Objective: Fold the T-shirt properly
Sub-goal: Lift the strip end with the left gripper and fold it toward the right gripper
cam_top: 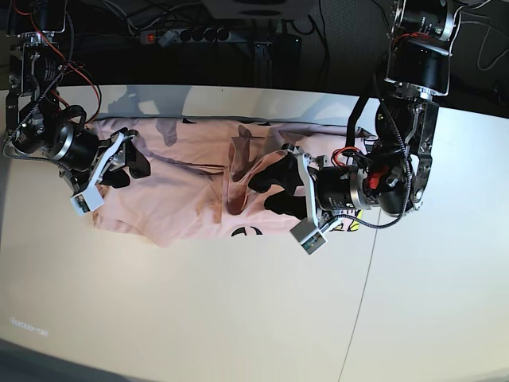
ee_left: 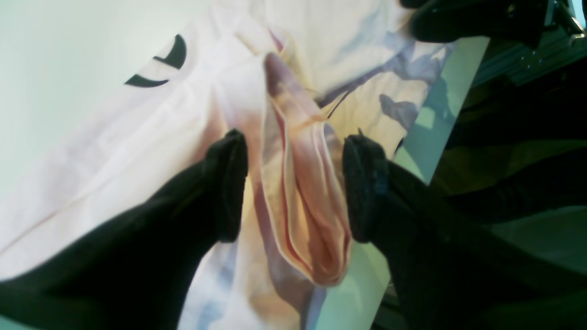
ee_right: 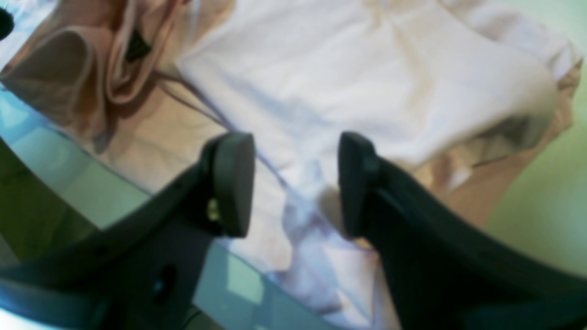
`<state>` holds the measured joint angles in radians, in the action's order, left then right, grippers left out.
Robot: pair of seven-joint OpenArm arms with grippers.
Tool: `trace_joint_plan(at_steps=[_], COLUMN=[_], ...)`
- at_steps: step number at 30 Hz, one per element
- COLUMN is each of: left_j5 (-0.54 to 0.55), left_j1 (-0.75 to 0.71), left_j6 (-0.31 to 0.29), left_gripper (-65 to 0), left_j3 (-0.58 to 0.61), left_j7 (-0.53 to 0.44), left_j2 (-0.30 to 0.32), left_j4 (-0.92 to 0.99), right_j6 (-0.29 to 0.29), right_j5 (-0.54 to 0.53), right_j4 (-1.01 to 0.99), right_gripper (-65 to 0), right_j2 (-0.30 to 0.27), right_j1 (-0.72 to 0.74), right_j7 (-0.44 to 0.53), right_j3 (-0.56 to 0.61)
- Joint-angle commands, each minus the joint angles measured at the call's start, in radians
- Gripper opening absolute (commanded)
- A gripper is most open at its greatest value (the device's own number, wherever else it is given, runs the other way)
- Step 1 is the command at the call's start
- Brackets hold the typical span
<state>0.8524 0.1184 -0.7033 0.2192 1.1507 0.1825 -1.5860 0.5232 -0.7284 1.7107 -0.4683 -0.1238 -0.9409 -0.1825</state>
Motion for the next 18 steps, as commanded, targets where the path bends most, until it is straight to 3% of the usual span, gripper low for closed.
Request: trace_joint_plan(at_steps=[1, 6, 7, 14, 18], left_j5=[0.003, -0.011, -0.012, -0.07, -0.188], left_j1=[0.034, 0.05, 0.05, 0.011, -0.01], left_j6=[0.005, 0.005, 0.005, 0.005, 0.005], left_gripper=[-29.3, -29.7, -31.9, -64.5, -65.0], left_j3=[-0.005, -0.071, -0.082, -0.09, -0.089], left_j7=[-0.026, -0.041, -0.04, -0.07, -0.119], left_j2=[0.001, 0.001, 0.001, 0.0, 0.0], left_j4=[-0.013, -0.013, -0.013, -0.013, 0.017], right_j6=[0.079, 0.08, 0.08, 0.079, 0.079], right_j5=[-0.012, -0.012, -0.012, -0.012, -0.012], right_j4=[0.013, 0.013, 0.013, 0.013, 0.013], right_gripper=[-34.9, -34.9, -34.9, -34.9, -34.9], right_j2=[-0.016, -0.016, -0.016, -0.016, -0.016], right_j1=[0.01, 0.01, 0.01, 0.01, 0.01], right_j7=[0.016, 0.016, 0.017, 0.016, 0.017], right_j3=[-0.007, -0.007, -0.007, -0.007, -0.007])
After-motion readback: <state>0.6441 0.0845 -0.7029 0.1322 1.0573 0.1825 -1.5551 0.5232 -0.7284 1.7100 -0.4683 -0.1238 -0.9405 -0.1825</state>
